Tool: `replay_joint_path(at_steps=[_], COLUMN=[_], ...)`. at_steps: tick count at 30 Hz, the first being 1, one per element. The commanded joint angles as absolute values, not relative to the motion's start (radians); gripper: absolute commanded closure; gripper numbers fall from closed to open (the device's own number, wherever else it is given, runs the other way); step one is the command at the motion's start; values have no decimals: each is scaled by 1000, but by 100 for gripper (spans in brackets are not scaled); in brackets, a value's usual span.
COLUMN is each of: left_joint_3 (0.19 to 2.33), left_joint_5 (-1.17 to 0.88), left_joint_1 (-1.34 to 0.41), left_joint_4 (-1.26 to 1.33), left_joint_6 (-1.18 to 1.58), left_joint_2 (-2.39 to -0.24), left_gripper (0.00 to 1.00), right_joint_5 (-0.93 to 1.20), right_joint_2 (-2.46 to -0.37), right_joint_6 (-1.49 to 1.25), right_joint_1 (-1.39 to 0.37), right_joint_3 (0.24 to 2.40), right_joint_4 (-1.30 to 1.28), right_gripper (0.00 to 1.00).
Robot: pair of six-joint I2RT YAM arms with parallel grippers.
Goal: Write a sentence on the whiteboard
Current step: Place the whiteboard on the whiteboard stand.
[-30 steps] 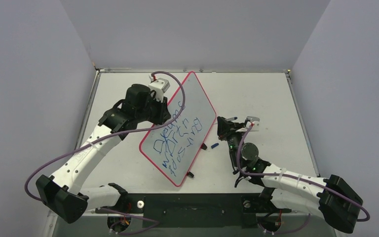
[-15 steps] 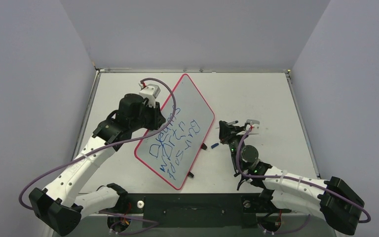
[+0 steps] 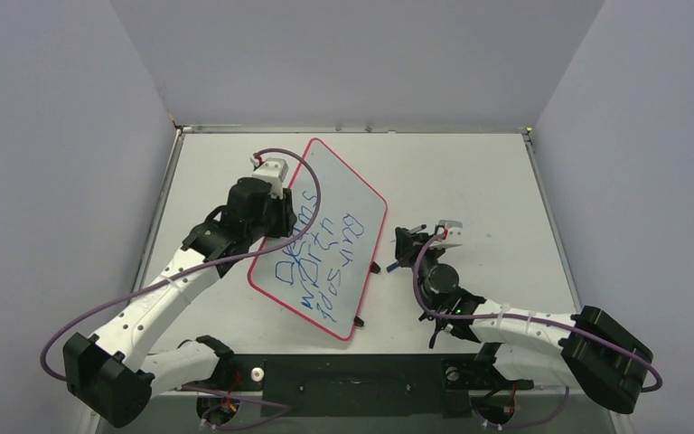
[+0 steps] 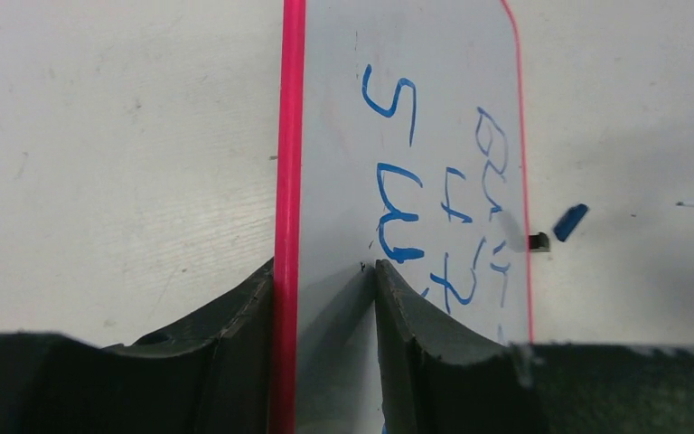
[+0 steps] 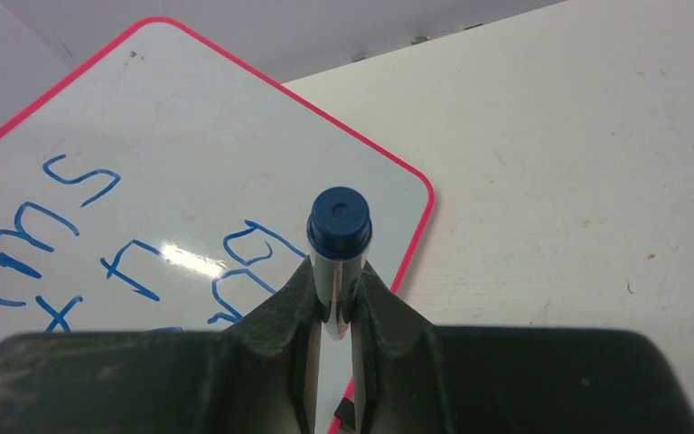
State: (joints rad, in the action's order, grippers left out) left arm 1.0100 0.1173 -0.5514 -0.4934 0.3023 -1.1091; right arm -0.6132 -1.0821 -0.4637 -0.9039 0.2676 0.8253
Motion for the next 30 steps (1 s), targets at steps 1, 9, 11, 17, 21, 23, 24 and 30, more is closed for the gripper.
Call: replay_joint_path(at_steps=[1, 9, 11, 17, 21, 23, 24, 30], left_joint_3=[948, 905, 903, 893, 886, 883, 883, 884], left_joint_5=[214, 270, 275, 307, 334, 341, 350, 363], left_joint_1=[-568, -569, -569, -576, -584, -587, -589, -600], left_joint_4=[-589, -583, -583, -604, -625, -634, -640, -643], left_joint_6=[281, 319, 321, 333, 340, 340, 339, 333], left_joint_2=[-1157, -1134, -1119, -1068, -1023, -1006, -997, -980], left_gripper=[62, 59, 59, 58, 58, 58, 57, 54], right_joint_5=[-600, -599, -601, -600, -603, -602, -603, -601], right_joint_2=[-1110, -1122, -1121, -1123, -1127, -1128, -1130, -1133], right_joint_6=[-488, -488, -488, -491, -494, -497, -498, -498], right_joint_1=[-900, -899, -899, -899, -898, -899, -899, -899], right_joint_3=[265, 266, 265, 263, 257, 255, 255, 256], right_joint_4=[904, 910, 910, 909, 911, 913, 914, 917], right_gripper=[100, 100, 100, 100, 100, 100, 100, 100])
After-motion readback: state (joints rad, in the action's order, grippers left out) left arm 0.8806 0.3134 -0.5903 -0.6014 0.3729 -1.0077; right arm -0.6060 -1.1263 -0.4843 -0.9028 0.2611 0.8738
